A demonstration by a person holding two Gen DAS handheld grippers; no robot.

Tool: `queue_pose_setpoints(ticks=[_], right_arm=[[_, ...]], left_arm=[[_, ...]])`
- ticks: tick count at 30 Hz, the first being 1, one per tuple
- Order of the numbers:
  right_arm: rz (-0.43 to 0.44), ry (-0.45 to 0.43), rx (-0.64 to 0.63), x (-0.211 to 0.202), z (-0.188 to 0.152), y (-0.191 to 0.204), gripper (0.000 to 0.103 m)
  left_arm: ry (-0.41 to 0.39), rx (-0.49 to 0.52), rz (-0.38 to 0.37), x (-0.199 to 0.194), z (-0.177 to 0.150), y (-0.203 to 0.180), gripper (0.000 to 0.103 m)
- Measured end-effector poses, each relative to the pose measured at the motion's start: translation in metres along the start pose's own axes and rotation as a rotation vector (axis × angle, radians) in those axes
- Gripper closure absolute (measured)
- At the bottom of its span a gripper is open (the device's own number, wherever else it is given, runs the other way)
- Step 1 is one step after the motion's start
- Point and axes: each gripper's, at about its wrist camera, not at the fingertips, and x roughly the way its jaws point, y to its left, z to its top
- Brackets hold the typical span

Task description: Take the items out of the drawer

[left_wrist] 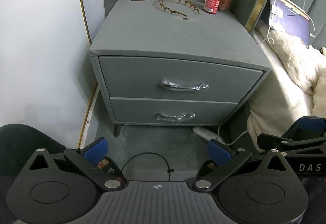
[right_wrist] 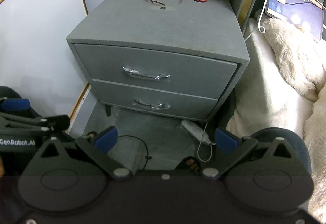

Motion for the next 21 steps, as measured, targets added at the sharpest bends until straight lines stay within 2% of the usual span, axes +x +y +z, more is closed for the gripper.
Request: queue_pose_setpoints(ticks=[21], right_arm=[[0.006,-0.001,0.002,0.0004,-0.0011,-0.0022,0.0]], left_arm=[[0.0,-0.002,-0.004,-0.0007,-0.0012,-0.0027,0.0]])
